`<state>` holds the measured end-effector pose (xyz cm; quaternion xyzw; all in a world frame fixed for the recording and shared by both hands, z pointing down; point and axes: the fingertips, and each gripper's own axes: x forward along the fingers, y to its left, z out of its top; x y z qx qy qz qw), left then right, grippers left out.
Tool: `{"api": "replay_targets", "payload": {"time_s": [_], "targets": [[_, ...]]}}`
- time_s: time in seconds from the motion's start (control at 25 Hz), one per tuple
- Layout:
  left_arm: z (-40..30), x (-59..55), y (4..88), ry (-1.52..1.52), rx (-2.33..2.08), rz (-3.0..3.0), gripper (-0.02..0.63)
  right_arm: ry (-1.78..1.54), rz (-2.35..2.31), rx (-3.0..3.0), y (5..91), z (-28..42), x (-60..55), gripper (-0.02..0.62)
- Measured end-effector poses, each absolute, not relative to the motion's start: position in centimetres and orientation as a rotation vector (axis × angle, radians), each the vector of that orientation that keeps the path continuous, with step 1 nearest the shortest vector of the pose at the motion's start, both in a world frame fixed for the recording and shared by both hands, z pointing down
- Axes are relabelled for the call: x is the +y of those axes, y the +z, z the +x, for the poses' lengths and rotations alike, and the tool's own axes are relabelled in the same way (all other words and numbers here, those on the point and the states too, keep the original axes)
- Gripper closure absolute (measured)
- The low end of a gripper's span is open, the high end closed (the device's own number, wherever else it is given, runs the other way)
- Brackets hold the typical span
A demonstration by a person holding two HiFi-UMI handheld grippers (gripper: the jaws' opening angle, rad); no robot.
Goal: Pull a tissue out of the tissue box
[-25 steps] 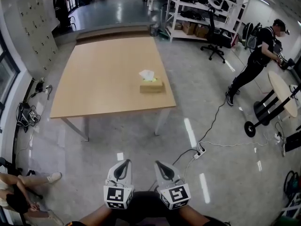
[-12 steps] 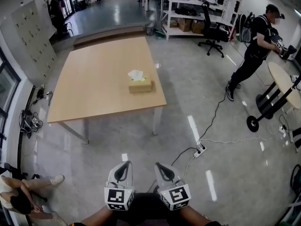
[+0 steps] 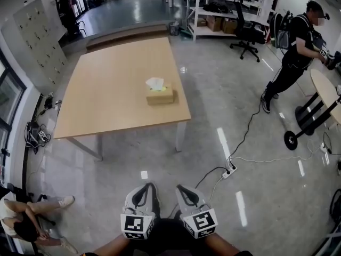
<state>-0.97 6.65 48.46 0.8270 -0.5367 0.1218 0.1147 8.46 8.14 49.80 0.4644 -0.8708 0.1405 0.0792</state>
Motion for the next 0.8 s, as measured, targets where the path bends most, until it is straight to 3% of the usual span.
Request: {"api": "replay_targets", "payload": {"time_s": [0.32,0.8], "targets": [[-2.2,-1.0,49.0,0.284,-1.497,2.458,0.588,0.42,1.419,-2.523,50.0,6.8,1.8,0.578],[-10.3,-11.5,48.4,0.195,-1.523,2.461,0.588,0.382,1.462,-2.445,48.2,1.1,-9.4,0.567]]}}
